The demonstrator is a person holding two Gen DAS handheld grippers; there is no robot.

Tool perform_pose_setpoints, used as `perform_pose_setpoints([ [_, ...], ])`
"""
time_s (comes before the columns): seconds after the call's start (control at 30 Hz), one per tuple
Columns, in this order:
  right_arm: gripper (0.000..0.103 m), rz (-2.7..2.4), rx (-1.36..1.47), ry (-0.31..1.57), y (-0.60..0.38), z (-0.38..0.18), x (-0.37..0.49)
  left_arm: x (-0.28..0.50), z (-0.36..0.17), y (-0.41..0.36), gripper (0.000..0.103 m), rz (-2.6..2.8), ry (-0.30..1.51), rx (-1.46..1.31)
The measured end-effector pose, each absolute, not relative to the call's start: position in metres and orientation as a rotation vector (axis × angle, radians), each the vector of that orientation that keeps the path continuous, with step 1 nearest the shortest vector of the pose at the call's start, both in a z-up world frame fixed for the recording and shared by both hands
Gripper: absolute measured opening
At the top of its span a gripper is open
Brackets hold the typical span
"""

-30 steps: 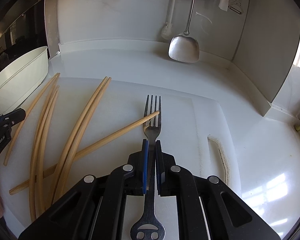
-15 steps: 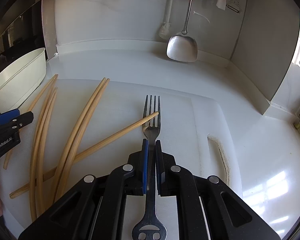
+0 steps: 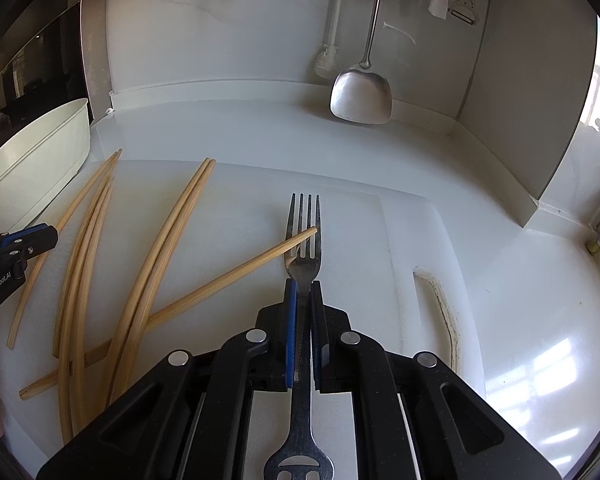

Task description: Organize utensils

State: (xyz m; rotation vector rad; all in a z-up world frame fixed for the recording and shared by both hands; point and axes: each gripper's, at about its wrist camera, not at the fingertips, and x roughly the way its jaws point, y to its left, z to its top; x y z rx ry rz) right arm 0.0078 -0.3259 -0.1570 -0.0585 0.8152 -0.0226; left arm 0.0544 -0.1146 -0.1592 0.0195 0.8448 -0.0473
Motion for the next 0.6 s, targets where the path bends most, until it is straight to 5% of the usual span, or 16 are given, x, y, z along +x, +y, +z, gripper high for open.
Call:
perform_pose_setpoints([
  [0.6, 0.006, -0.064, -0.085, 0.778, -0.341, -0.139, -0.001, 0.041, -0.132, -0.104, 0.007, -0.088, 0.845, -0.052],
])
